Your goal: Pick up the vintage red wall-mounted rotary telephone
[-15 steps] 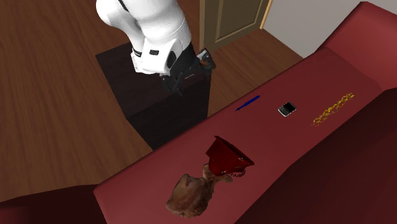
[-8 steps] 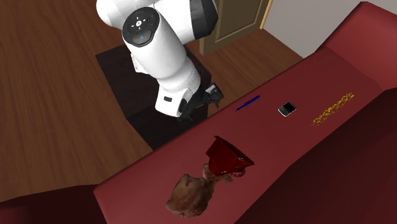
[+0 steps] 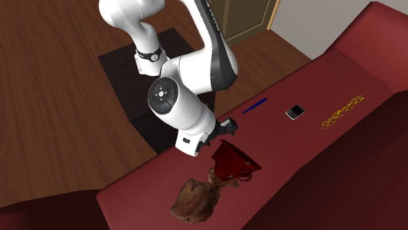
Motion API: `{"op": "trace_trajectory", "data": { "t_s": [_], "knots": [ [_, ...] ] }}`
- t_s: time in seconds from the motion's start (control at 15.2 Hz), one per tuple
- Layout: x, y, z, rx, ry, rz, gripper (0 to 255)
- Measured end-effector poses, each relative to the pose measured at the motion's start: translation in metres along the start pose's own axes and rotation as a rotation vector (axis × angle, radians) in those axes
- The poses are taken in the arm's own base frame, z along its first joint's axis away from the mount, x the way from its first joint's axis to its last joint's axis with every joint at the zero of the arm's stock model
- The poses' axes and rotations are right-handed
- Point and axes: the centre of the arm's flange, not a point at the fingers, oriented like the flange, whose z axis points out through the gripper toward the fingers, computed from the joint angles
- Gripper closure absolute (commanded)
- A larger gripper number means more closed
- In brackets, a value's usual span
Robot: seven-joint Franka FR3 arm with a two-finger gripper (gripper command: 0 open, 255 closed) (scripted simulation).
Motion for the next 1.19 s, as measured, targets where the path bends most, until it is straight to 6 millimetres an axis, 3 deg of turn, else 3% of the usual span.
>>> {"op": "trace_trajectory", "data": {
  "t_s": [0.59,0.66,1.19],
  "knots": [
    [0.008,0.016,0.051,0.018,-0.003,0.012,0],
    [0.008,0.017,0.054,0.018,-0.003,0.012,255],
    [0.009,0.017,0.056,0.02,0.0,0.01,255]
  ]
}}
